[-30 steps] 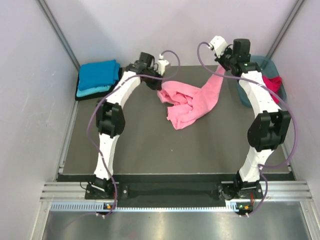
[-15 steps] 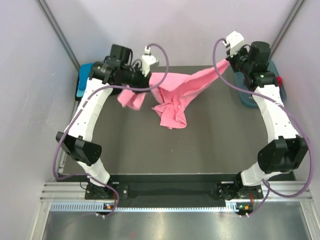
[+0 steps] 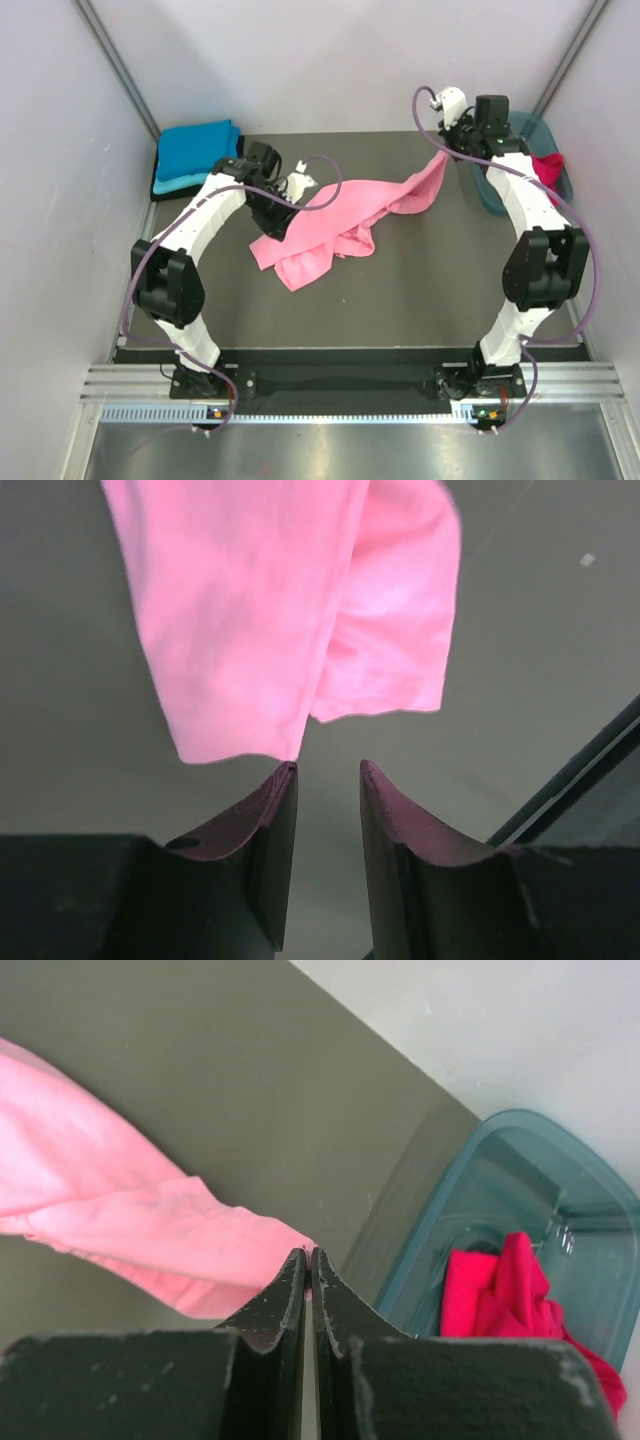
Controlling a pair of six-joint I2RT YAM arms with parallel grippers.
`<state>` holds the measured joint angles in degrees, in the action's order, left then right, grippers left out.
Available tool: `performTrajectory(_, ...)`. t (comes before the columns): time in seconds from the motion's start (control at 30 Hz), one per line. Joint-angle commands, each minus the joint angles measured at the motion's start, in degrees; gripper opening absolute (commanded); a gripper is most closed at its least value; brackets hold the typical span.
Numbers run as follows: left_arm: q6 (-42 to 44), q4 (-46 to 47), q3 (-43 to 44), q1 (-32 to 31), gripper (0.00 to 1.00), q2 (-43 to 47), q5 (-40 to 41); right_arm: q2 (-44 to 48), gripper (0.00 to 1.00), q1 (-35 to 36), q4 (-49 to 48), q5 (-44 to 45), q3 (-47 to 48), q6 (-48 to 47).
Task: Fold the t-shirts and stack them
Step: Flatten the tshirt out
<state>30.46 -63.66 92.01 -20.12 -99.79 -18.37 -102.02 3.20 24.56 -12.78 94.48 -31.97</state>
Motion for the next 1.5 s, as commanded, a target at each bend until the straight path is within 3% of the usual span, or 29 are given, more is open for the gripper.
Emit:
performTrajectory(0.0, 2.85, 3.89, -6.83, 0.26, 0.37, 1.35, 5.27, -1.07, 0.0, -0.3, -0.57, -1.28, 6.24, -0.29)
performTrajectory(0.27, 7.34, 8.9, -17.56, 0.7, 0.38, 2.5, 10.63, -3.71, 0.0, -0.04, 0.23, -2.61, 9.06, 1.12)
performTrajectory(0.97, 5.58, 14.88, -17.04, 0.7, 0.41, -6.64, 12.66, -3.8, 0.0, 0.49, 0.93, -2.78, 8.97, 1.29)
performTrajectory(1.47, 5.67, 18.22, -23.71, 0.78, 0.4, -4.98, 13.8, -4.07, 0.0, 1.02, 1.11, -2.87, 8.53, 1.2)
